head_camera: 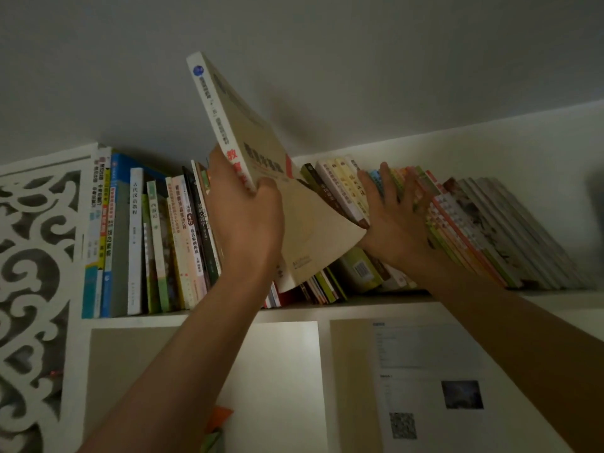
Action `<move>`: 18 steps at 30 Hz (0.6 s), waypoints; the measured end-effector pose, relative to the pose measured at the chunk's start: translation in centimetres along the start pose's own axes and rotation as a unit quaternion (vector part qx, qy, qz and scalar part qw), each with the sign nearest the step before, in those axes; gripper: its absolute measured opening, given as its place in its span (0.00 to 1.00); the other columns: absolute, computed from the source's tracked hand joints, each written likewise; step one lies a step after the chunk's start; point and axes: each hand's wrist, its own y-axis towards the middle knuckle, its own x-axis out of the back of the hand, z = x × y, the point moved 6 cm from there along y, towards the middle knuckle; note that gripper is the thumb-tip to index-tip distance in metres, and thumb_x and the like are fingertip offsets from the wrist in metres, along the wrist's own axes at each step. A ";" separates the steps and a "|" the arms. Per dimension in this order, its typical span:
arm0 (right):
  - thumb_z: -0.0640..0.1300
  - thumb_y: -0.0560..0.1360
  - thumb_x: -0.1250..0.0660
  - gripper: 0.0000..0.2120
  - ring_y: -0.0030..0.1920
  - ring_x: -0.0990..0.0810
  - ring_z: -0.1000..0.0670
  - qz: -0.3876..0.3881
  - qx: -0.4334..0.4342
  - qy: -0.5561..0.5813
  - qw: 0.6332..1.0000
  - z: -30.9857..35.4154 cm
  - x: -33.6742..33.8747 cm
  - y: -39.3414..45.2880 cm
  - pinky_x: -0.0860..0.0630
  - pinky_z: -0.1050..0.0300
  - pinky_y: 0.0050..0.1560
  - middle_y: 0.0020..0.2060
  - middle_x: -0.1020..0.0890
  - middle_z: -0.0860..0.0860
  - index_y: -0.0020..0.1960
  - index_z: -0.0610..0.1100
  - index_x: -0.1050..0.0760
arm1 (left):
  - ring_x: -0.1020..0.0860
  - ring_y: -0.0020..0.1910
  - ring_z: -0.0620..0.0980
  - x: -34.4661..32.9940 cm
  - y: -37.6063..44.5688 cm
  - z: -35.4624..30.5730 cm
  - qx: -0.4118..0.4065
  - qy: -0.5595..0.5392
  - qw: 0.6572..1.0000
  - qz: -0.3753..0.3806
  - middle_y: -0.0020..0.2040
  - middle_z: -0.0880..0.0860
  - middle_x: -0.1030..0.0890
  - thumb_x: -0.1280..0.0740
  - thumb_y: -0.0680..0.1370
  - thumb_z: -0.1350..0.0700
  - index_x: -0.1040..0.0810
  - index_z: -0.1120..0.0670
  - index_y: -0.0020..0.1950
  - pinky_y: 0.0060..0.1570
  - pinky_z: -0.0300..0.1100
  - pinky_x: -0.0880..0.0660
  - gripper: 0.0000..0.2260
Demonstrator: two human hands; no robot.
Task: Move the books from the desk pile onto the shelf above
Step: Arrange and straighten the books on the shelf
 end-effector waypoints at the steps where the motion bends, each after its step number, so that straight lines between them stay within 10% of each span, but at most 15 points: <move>1: 0.69 0.69 0.37 0.51 0.73 0.67 0.34 -0.001 0.003 -0.001 1.000 -0.1 -0.1 0.0 0.61 0.27 0.67 0.76 0.64 0.45 0.76 0.52 0.64 | 0.28 0.57 0.43 0.2 0.0 0.7 0.007 0.014 1.000 -0.005 0.65 0.48 0.28 0.40 0.77 0.66 0.35 0.51 0.67 0.42 0.31 0.28 0.20; 8: 0.68 0.70 0.37 0.48 0.73 0.64 0.34 -0.012 0.008 -0.017 1.000 0.0 0.0 -0.1 0.60 0.28 0.68 0.76 0.63 0.48 0.76 0.54 0.64 | 0.27 0.62 0.49 1.2 0.8 1.9 -0.011 0.130 0.991 -0.008 0.67 0.50 0.29 0.40 0.76 0.65 0.35 0.52 0.68 0.46 0.38 0.28 0.21; 15: 0.73 0.69 0.44 0.47 0.74 0.66 0.36 -0.013 -0.001 0.005 1.000 0.2 0.0 -0.2 0.60 0.29 0.69 0.76 0.64 0.48 0.76 0.56 0.64 | 0.28 0.43 0.38 -3.8 -0.9 1.8 0.008 0.139 0.990 0.017 0.65 0.51 0.27 0.39 0.78 0.62 0.39 0.52 0.71 0.37 0.30 0.31 0.22; 18: 0.78 0.65 0.51 0.49 0.74 0.66 0.36 -0.014 -0.007 0.013 1.000 0.0 0.1 -0.1 0.62 0.30 0.68 0.76 0.65 0.48 0.76 0.55 0.64 | 0.24 0.56 0.49 -5.2 -2.3 3.5 0.041 0.163 0.986 -0.003 0.66 0.53 0.29 0.39 0.79 0.59 0.42 0.53 0.72 0.43 0.35 0.33 0.22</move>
